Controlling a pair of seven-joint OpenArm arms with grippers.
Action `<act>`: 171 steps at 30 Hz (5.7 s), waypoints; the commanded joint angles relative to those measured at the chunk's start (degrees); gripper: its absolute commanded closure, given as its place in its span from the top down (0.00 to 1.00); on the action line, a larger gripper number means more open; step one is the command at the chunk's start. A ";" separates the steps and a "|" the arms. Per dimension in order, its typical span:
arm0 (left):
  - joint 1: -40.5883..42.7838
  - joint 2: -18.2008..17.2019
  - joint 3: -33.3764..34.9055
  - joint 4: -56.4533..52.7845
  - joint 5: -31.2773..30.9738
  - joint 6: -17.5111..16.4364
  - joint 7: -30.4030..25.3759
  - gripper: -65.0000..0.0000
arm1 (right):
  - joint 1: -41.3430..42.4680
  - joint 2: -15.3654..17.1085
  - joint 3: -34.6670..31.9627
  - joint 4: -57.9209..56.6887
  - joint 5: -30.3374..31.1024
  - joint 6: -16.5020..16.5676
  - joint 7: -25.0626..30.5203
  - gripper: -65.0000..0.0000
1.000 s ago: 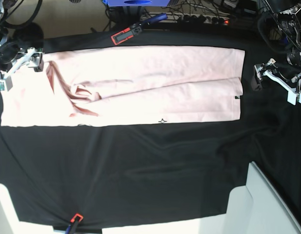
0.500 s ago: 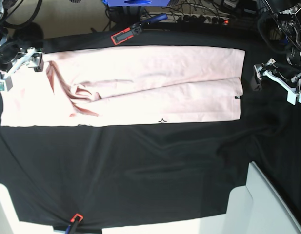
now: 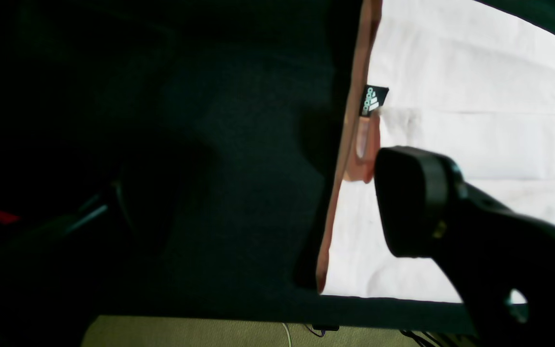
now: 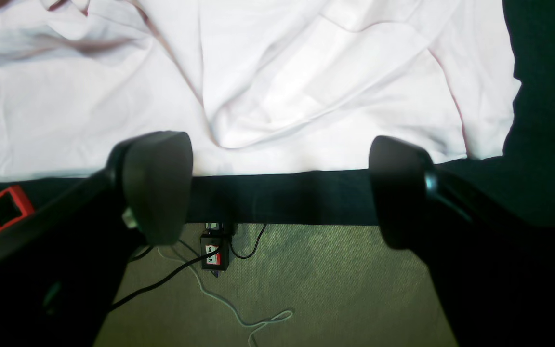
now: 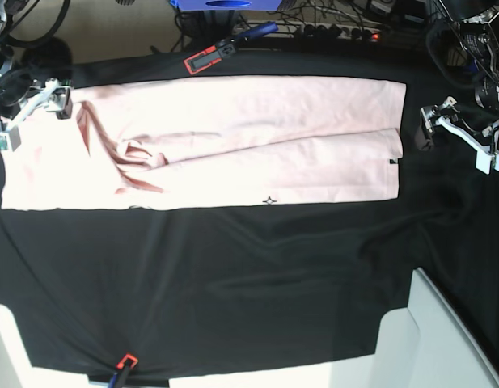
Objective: Fold the T-shirt properly
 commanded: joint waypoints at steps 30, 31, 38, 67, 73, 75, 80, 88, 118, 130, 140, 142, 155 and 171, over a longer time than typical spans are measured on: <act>-0.42 -1.00 -0.52 1.02 -0.74 -0.05 -0.63 0.97 | 0.10 0.64 0.43 1.00 0.50 -0.04 0.80 0.83; -0.42 -1.00 -0.52 1.02 -0.74 -0.05 -0.63 0.97 | 0.10 0.64 0.43 1.00 0.50 -0.04 0.80 0.83; -0.42 -1.00 -0.52 1.02 -0.74 -0.05 -0.63 0.97 | 0.10 0.64 0.43 1.00 0.50 -0.04 0.80 0.83; -0.16 -0.91 -0.35 0.93 -0.74 -0.05 -0.54 0.97 | 0.28 0.55 0.43 1.00 0.50 -0.04 0.80 0.83; -0.07 -0.91 -0.26 0.93 -0.74 -0.05 -0.54 0.97 | 0.28 0.55 0.43 1.00 0.50 -0.04 0.80 0.83; -0.07 -0.91 -0.35 0.93 -0.74 -0.05 -0.54 0.97 | 0.28 0.55 0.35 1.00 0.50 -0.04 0.80 0.83; 0.02 -0.91 -0.35 0.93 -0.74 -0.05 -0.54 0.97 | 0.28 0.55 0.26 1.00 0.50 -0.04 0.80 0.83; 0.10 -0.83 -0.43 0.93 -0.74 -0.05 -0.54 0.97 | 0.19 0.55 0.26 1.00 0.50 -0.04 0.80 0.83; -0.51 1.64 -0.26 1.11 -1.18 -0.23 -0.89 0.97 | 0.81 -0.68 0.35 1.00 0.50 -0.04 0.80 0.83; -0.25 4.36 -0.26 4.36 -1.09 -0.23 -0.81 0.97 | 0.46 -1.12 0.35 1.00 0.50 -0.04 0.80 0.84; 0.02 4.36 -0.26 4.18 -0.83 -0.23 -0.81 0.97 | 0.54 -2.70 0.17 1.00 0.50 -0.04 0.71 0.84; 0.02 4.27 -0.26 4.36 -0.83 -0.23 -0.81 0.97 | 0.54 -3.32 0.08 1.00 0.50 -0.04 0.71 0.84; -0.51 4.45 -0.26 4.36 -1.09 -0.23 -0.81 0.97 | 1.86 -4.99 0.17 1.00 0.50 -0.22 -5.00 0.83; -2.09 4.54 -0.26 4.01 -1.09 -0.23 -0.54 0.97 | 2.83 -5.34 0.26 3.11 0.50 -0.31 -6.14 0.83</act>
